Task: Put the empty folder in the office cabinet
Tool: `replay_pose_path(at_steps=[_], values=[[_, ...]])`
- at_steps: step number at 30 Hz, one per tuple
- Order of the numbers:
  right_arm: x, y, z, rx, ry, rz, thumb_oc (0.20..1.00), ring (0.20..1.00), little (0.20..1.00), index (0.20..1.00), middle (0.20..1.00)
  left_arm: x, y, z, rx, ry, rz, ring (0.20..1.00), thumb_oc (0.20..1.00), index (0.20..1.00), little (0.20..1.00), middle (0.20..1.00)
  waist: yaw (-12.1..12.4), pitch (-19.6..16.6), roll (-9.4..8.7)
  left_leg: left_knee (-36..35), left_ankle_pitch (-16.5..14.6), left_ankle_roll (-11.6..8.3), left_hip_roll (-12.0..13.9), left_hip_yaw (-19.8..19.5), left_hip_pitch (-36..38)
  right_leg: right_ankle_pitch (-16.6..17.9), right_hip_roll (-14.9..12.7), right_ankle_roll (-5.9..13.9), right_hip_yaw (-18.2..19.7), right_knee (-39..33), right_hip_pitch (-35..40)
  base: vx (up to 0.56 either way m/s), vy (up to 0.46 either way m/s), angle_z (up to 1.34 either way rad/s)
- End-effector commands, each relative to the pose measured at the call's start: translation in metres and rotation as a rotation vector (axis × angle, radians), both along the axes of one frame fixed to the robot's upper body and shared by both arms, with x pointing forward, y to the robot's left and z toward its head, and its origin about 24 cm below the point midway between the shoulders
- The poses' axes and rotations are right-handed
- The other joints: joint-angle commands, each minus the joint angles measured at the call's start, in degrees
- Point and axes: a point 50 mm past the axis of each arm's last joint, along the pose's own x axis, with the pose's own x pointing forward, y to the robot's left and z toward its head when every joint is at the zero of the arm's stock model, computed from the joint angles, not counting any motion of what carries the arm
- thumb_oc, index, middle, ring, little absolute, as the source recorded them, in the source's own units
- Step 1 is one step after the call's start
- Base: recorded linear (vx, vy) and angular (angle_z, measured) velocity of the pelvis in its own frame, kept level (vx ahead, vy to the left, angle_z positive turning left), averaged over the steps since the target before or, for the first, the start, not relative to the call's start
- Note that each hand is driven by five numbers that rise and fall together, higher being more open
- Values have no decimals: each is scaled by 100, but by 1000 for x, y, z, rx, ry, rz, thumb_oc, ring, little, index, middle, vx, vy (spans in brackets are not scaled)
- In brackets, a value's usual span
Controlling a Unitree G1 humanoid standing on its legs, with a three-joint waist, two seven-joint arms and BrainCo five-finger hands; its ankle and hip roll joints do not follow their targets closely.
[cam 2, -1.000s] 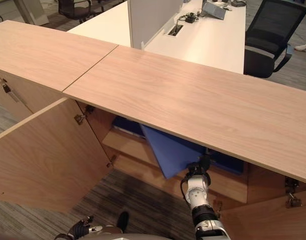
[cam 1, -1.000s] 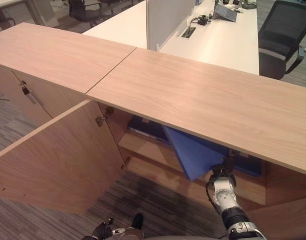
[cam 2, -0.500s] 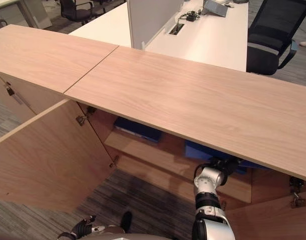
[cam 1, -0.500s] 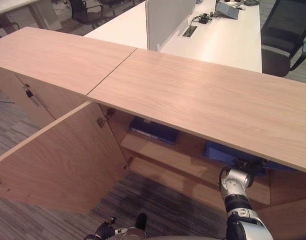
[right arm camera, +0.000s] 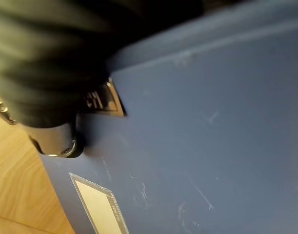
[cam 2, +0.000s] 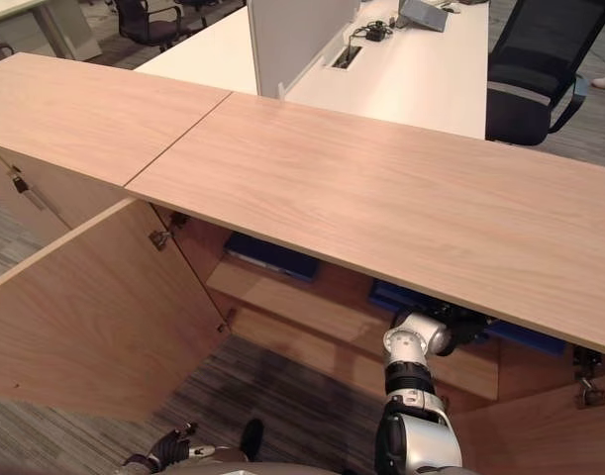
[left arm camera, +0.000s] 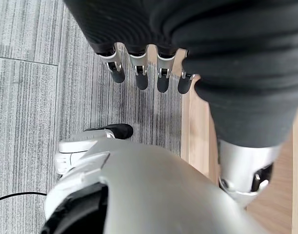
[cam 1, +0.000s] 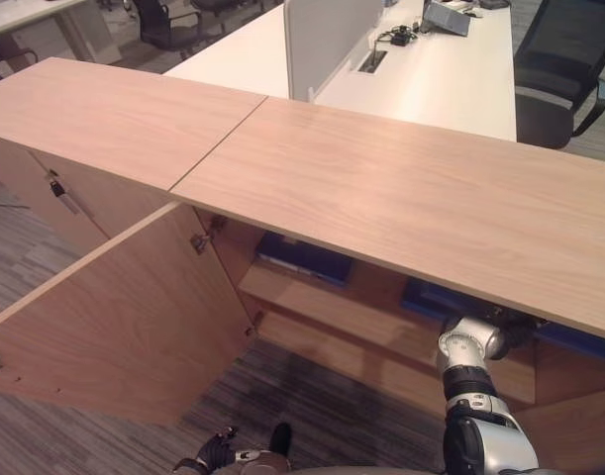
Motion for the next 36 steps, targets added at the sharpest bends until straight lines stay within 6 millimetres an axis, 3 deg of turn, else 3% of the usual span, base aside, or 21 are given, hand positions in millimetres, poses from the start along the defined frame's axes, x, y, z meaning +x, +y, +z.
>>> replay_pose_path(at_steps=[1,9,16,18,19,22,25,27,36], values=[[29,-19,67,-213,-191,-17,200,200,200,200,200,5,-8,-1,0,-2,-68,1000,1000,1000,1000,1000,243,-94,-24,24,-808,2,348,188,452,-319,-458,458,220,632,-459,0,0,0],[52,-38,102,-258,-227,3,200,200,200,200,200,8,-8,3,-8,-31,-137,1000,1000,1000,1000,1000,434,128,46,28,-718,1,322,83,231,-324,-485,488,150,677,-615,-25,-4,3],[61,-73,140,-281,-260,-42,200,200,200,200,200,19,-10,10,-18,-80,-207,1000,1000,1000,1000,1000,637,518,310,49,-518,-25,280,-122,-234,-353,-571,504,8,936,-1052,-85,1,12],[58,-95,162,-312,-266,-74,200,200,200,200,200,17,-10,11,-14,-84,-262,1000,1000,1000,1000,1000,738,683,509,58,-409,-38,233,-218,-461,-382,-657,516,-76,1115,-1288,-103,20,26],[58,-97,164,-314,-267,-77,200,200,200,200,200,18,-11,11,-16,-87,-266,1000,1000,1000,1000,1000,746,684,524,60,-399,-38,228,-230,-482,-387,-664,517,-85,1137,-1311,-97,23,25],[50,-122,194,-386,-267,-107,200,200,200,200,200,15,-8,13,-5,-85,-330,1000,1000,1000,1000,1000,869,879,835,64,-276,-63,160,-283,-763,-390,-805,548,-159,1331,-1606,-101,35,17],[44,-136,211,-422,-260,-126,200,200,200,200,200,14,-7,15,-11,-93,-343,1000,1000,1000,1000,1000,934,951,1016,66,-220,-70,112,-312,-920,-401,-875,562,-166,1458,-1790,-75,41,11],[32,-155,231,-456,-246,-162,200,200,200,200,200,11,-9,17,-27,-101,-382,1000,1000,1000,1000,1000,1043,1033,1310,67,-143,-82,42,-336,-1137,-434,-970,587,-147,1661,-2098,-105,62,17],[8,-177,270,-501,-257,-261,200,200,200,200,200,17,-14,28,-64,-163,-433,1000,1000,1000,1000,1000,1229,1288,2004,64,-18,-100,-93,-302,-1605,-576,-1202,635,13,2240,-2970,-53,42,3]])
